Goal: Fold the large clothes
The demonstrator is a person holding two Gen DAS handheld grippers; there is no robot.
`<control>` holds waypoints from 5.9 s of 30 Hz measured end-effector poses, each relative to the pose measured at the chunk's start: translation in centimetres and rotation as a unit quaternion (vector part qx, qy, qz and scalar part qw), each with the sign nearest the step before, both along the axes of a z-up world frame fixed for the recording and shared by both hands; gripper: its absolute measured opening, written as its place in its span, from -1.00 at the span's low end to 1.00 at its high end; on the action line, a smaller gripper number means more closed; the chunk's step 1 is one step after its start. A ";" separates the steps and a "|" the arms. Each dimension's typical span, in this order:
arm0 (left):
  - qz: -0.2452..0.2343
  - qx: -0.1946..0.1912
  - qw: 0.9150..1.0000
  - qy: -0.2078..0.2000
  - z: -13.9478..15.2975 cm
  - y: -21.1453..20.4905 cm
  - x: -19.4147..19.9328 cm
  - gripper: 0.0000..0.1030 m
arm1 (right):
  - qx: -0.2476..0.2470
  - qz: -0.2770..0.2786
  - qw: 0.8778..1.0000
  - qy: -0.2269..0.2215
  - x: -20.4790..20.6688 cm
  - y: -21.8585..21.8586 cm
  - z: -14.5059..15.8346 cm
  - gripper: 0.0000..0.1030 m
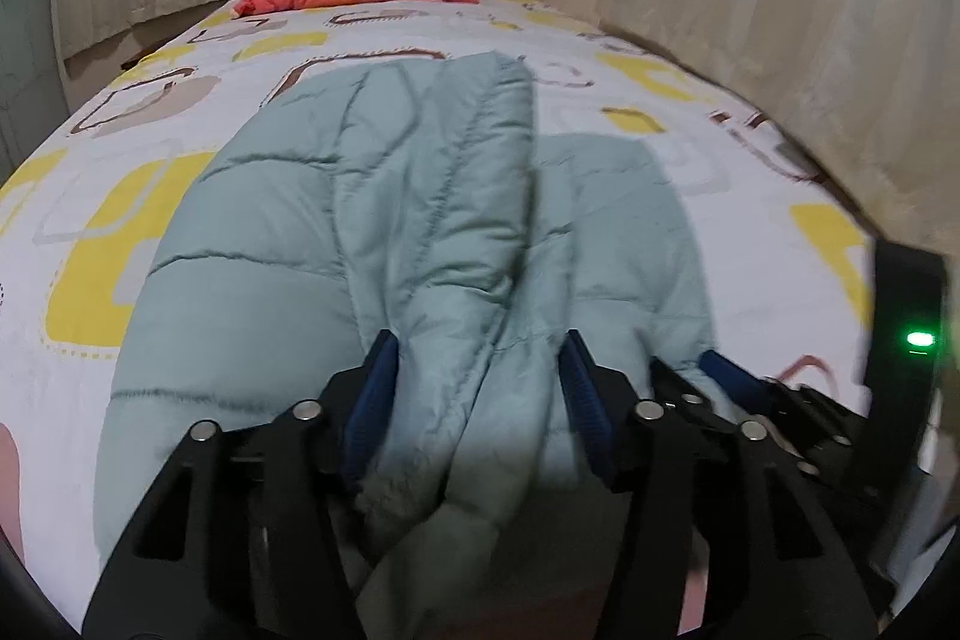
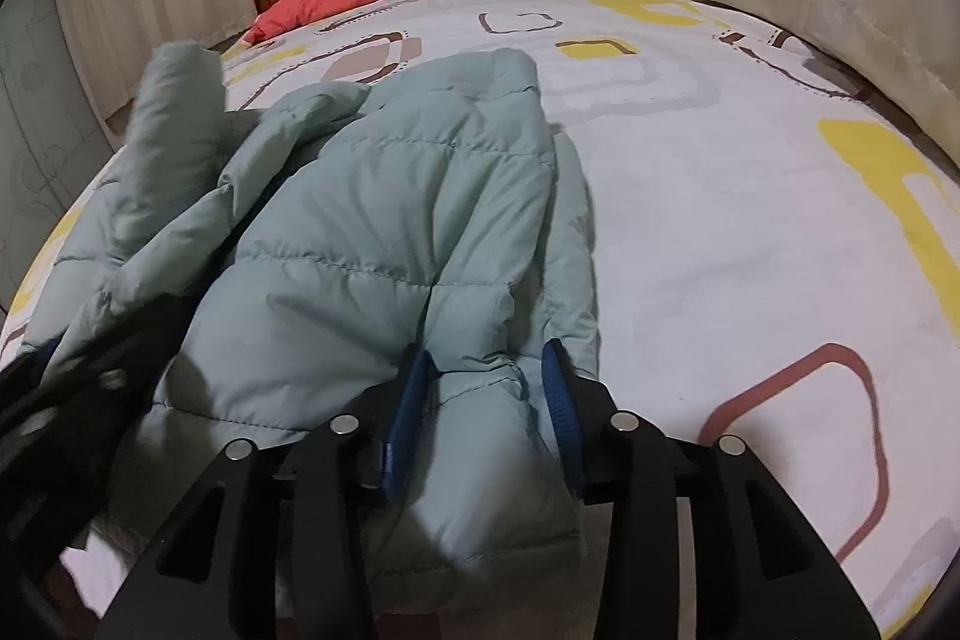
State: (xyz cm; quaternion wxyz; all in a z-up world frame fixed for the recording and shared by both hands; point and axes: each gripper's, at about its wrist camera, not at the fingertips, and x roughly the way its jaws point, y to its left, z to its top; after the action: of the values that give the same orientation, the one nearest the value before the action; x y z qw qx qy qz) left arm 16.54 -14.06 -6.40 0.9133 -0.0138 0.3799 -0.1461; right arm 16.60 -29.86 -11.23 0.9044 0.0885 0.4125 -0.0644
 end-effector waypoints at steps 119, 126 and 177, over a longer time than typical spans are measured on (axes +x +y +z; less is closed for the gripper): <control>0.134 -0.325 0.921 0.166 -6.5 8.9 3.3 -0.07 | 0.396 -0.016 0.918 0.004 -2.8 -9.8 -4.1 -0.40; 0.120 -0.368 0.906 0.170 -5.7 10.3 2.7 0.36 | 0.387 -0.014 0.922 0.002 -3.8 -10.1 -2.8 0.06; 0.101 -0.308 0.935 0.144 -4.5 7.5 10.8 -0.23 | 0.404 -0.030 0.912 -0.072 4.7 -10.0 -3.0 -0.48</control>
State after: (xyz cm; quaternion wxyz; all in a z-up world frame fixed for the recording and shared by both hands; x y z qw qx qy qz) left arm 27.33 -6.51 -10.91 0.8097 -0.3533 0.4406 -0.1595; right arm 21.30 -39.85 -14.26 0.8165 0.4628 0.3341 0.0866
